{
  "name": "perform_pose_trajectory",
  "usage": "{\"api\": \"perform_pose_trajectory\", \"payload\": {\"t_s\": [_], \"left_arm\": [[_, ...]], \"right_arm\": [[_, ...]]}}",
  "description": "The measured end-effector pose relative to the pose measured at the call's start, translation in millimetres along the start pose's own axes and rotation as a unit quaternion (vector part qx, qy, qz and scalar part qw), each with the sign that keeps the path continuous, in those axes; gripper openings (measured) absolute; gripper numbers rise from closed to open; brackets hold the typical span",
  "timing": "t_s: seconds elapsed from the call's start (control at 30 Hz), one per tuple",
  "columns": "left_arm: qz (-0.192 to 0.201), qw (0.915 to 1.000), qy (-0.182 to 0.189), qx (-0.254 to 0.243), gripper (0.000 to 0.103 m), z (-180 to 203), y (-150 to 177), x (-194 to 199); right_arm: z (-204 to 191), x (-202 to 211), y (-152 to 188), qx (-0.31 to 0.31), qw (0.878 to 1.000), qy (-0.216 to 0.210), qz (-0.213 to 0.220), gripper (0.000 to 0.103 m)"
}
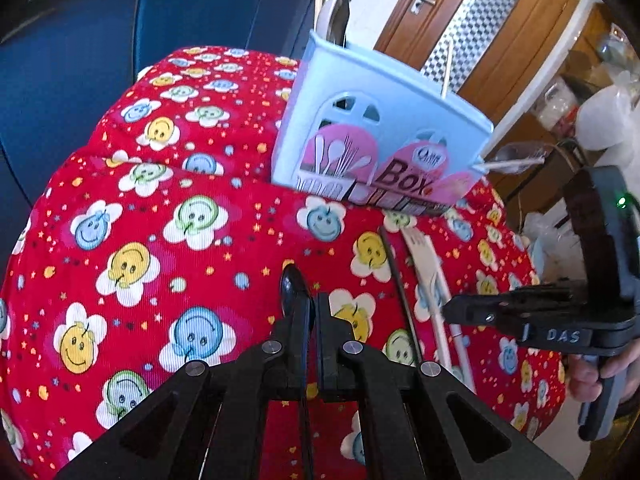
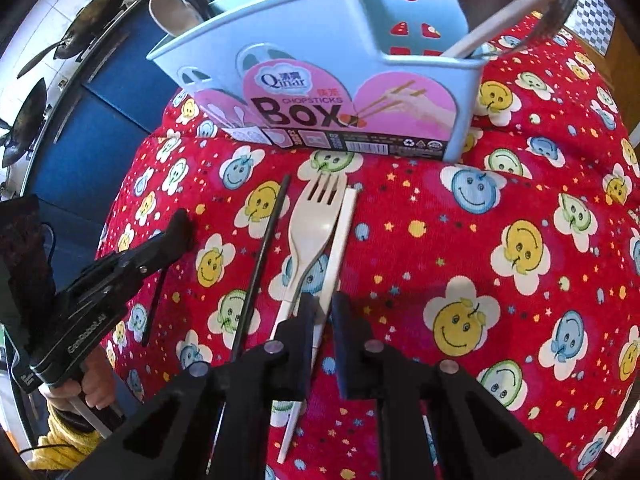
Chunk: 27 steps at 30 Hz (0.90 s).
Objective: Organize utensils
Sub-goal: 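Grasp the black chopstick with the left tool while the right tool grasps a wooden chopstick, then lift both held chopsticks up over the blue box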
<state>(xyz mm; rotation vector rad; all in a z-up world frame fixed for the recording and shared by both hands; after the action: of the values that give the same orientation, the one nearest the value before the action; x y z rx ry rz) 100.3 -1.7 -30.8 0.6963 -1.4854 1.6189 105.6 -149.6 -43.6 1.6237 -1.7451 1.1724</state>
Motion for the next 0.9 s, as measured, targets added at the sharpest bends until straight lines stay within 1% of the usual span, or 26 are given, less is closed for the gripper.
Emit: {"api": "perform_pose_trajectory", "payload": {"t_s": [0.17, 0.2, 0.33, 0.5, 0.6, 0.7, 0.83, 0.9], "left_arm": [[-0.018, 0.9996, -0.019, -0.007, 0.004, -2, 0, -2], [-0.022, 0.9996, -0.018, -0.005, 0.004, -3, 0, -3], [-0.031, 0.9995, -0.004, 0.011, 0.004, -7, -1, -3], [-0.027, 0.9992, 0.023, 0.020, 0.004, -6, -1, 3], [-0.008, 0.9995, 0.025, 0.017, 0.004, -2, -5, 14], [0.023, 0.9992, 0.029, 0.016, 0.004, 2, -13, 31], [0.059, 0.9975, 0.035, 0.016, 0.004, 5, -23, 52], [0.075, 0.9965, 0.036, 0.014, 0.004, 8, -29, 62]], "right_arm": [[4, 3, 1, -0.002, 1.000, -0.009, -0.014, 0.010], [4, 4, 1, -0.001, 1.000, -0.010, -0.017, 0.010], [3, 5, 1, 0.009, 1.000, -0.007, -0.026, 0.010], [1, 6, 4, 0.022, 1.000, -0.009, -0.016, 0.009], [4, 13, 8, 0.022, 1.000, -0.016, -0.001, 0.008], [6, 28, 13, 0.022, 0.999, -0.027, 0.027, 0.008], [3, 55, 21, 0.026, 0.996, -0.036, 0.078, 0.008], [-1, 70, 24, 0.038, 0.993, -0.033, 0.106, 0.008]]}}
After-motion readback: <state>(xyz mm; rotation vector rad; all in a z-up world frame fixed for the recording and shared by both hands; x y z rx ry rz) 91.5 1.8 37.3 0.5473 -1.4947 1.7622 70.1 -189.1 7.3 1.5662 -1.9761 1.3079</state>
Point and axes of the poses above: each gripper's, at about its wrist camera, not at the fingertips, and x roughly against the way its jaws point, z to its right, y to its underside, the point moved 2 cm from there along -x, roughly the way its jaws point, and after that the axes turned 12 degrees about -y, right-handed, at the moved point
